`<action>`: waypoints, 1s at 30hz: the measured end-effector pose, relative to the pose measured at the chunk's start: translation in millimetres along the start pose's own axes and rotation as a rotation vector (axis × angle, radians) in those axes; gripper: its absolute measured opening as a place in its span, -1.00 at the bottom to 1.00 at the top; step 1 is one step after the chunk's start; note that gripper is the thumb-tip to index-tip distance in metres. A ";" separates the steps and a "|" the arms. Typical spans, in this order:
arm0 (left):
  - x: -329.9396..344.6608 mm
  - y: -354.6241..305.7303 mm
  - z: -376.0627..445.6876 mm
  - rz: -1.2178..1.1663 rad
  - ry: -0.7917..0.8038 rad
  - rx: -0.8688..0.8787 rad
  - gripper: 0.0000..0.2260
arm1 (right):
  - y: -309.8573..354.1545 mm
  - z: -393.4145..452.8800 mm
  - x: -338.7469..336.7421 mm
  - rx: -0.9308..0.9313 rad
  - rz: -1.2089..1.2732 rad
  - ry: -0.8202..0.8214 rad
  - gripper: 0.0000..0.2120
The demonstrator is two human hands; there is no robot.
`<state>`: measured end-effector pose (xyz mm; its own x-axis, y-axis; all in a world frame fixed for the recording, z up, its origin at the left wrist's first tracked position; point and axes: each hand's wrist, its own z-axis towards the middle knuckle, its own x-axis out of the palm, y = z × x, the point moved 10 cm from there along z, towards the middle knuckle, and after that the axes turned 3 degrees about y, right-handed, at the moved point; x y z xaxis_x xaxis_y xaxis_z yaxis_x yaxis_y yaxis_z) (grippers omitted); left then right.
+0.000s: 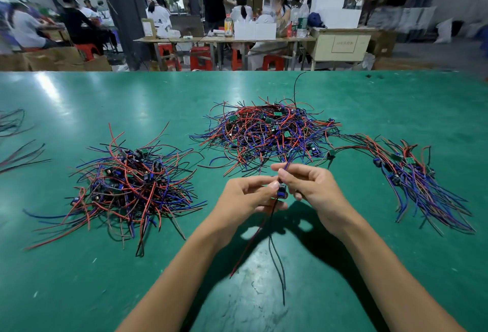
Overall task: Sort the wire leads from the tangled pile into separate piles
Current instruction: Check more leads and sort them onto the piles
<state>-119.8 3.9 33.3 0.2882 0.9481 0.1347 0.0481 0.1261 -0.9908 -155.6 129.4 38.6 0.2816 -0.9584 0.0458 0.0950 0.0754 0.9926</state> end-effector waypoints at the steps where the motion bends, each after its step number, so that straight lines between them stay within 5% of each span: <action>1: -0.9 1.7 0.2 -0.015 -0.009 -0.008 -0.77 | 2.3 0.2 0.3 -0.018 -0.007 -0.006 -0.79; 6: 5.2 12.6 3.7 -0.164 0.021 -0.113 -0.77 | 4.1 0.3 -1.5 -0.035 -0.102 -0.044 -0.85; 17: -11.6 11.1 4.3 -0.011 -0.195 -0.019 -0.85 | -2.6 1.2 19.8 -0.045 -0.132 0.009 -0.78; 22: -18.4 5.2 3.3 0.127 -0.271 0.040 -0.79 | -5.9 -0.8 23.6 -0.113 -0.321 -0.101 -0.72; 30: 10.9 7.5 2.1 0.257 -0.031 -0.003 -0.83 | -16.7 -1.6 -22.2 0.056 -0.068 -0.423 -0.75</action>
<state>-118.3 15.7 27.3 0.2617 0.9574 -0.1219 -0.0199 -0.1209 -0.9925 -161.9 149.8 20.8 -0.1408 -0.9900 0.0103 0.0440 0.0042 0.9990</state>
